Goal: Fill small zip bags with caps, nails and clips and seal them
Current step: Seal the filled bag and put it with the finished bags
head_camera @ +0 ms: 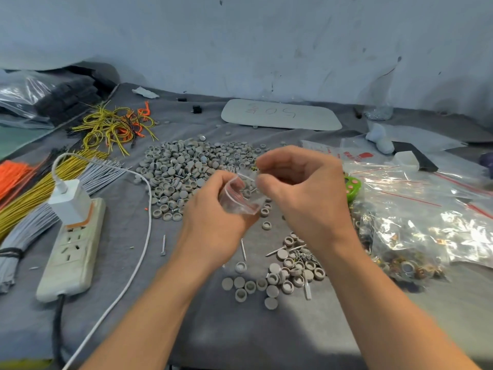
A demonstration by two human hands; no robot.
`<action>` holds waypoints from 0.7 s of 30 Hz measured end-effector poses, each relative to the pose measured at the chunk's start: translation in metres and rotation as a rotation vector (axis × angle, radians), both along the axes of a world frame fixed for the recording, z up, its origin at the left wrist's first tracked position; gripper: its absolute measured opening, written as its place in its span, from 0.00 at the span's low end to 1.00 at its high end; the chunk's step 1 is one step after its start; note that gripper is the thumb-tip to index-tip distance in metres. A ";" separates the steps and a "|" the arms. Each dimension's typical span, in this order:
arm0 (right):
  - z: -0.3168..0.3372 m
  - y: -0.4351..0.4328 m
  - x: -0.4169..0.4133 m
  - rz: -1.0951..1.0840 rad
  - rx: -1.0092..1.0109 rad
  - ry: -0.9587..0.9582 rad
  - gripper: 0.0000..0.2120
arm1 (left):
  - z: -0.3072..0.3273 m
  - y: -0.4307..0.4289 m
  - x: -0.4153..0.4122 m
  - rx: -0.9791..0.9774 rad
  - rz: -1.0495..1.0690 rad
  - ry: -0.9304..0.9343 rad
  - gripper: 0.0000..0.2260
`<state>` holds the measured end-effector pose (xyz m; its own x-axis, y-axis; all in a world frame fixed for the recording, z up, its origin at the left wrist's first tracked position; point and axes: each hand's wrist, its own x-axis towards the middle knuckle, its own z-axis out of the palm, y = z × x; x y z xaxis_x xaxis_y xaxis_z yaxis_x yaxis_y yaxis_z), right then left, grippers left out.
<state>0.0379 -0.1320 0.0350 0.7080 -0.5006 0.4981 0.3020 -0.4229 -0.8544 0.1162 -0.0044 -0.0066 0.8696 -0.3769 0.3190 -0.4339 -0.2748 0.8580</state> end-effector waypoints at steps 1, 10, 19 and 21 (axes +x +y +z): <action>-0.001 0.004 0.001 0.028 -0.036 0.020 0.12 | 0.001 0.000 -0.001 0.025 -0.021 -0.011 0.22; -0.004 -0.011 -0.002 -0.136 0.032 0.089 0.06 | 0.002 -0.005 -0.001 -0.038 -0.014 0.061 0.20; -0.038 0.026 0.001 0.232 -0.460 0.740 0.41 | 0.016 -0.008 0.000 -0.561 -0.156 0.480 0.17; -0.040 0.031 0.011 0.165 -0.342 0.620 0.25 | 0.018 -0.005 0.001 -0.548 -0.255 0.459 0.20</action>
<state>0.0487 -0.1015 -0.0054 0.9637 -0.2511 0.0905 -0.1120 -0.6879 -0.7171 0.1174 -0.0092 0.0117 0.8673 -0.4761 0.1454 0.0071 0.3039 0.9527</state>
